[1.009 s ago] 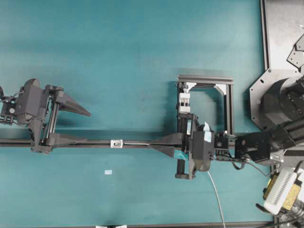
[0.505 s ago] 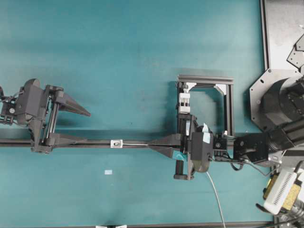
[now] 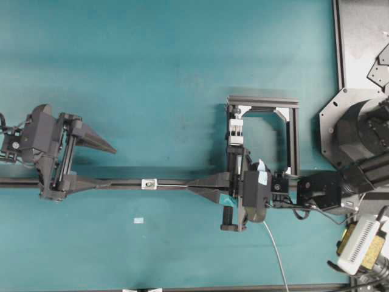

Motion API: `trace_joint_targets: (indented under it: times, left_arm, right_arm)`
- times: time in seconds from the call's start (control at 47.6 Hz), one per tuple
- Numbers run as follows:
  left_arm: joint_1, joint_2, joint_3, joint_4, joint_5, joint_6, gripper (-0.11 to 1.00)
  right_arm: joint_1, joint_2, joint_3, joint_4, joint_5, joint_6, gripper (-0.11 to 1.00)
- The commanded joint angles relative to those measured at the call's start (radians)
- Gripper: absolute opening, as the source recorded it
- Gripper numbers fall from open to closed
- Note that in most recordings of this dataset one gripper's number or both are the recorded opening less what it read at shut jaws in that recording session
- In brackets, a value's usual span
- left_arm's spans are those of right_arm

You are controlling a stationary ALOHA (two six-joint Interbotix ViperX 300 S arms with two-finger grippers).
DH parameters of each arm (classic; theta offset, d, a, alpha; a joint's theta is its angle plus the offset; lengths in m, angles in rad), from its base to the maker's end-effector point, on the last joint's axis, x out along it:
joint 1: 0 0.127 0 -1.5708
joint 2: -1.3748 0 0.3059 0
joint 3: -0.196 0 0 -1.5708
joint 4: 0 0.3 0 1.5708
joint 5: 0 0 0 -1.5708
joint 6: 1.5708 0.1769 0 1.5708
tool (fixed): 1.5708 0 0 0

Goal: Insert the wire into the hole on the right side and pull it with the left arm.
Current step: 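Align the wire tip with the white bracket hole using the right gripper, then push the wire tip through the bracket hole with the right gripper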

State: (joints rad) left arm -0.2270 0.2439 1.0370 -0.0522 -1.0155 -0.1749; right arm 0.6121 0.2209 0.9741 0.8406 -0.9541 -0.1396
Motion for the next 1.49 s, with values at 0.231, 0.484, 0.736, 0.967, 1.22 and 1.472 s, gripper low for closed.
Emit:
trace_joint_targets:
  times: [0.231,0.484,0.736,0.967,1.22,1.472]
  left_arm:
    - [-0.020,-0.017,-0.035,0.002,0.018,-0.003,0.42]
    - [-0.028,-0.012,-0.044,0.002,0.021,-0.003,0.42]
    - [-0.029,-0.012,-0.046,0.005,0.021,-0.003,0.42]
    - [-0.031,-0.012,-0.046,0.005,0.023,-0.003,0.42]
    - [-0.031,-0.012,-0.048,0.002,0.023,-0.003,0.42]
    - [-0.031,-0.012,-0.048,0.002,0.023,-0.003,0.42]
  right_arm:
    - [-0.006,0.002,-0.021,0.002,-0.021,0.000,0.01]
    - [-0.018,0.017,-0.037,0.002,-0.020,-0.003,0.01]
    - [-0.031,0.037,-0.057,-0.003,-0.021,-0.009,0.01]
    - [-0.046,0.051,-0.077,-0.008,-0.020,-0.015,0.01]
    - [-0.057,0.063,-0.107,-0.008,-0.015,-0.055,0.01]
    - [-0.069,0.083,-0.130,-0.009,-0.012,-0.063,0.01]
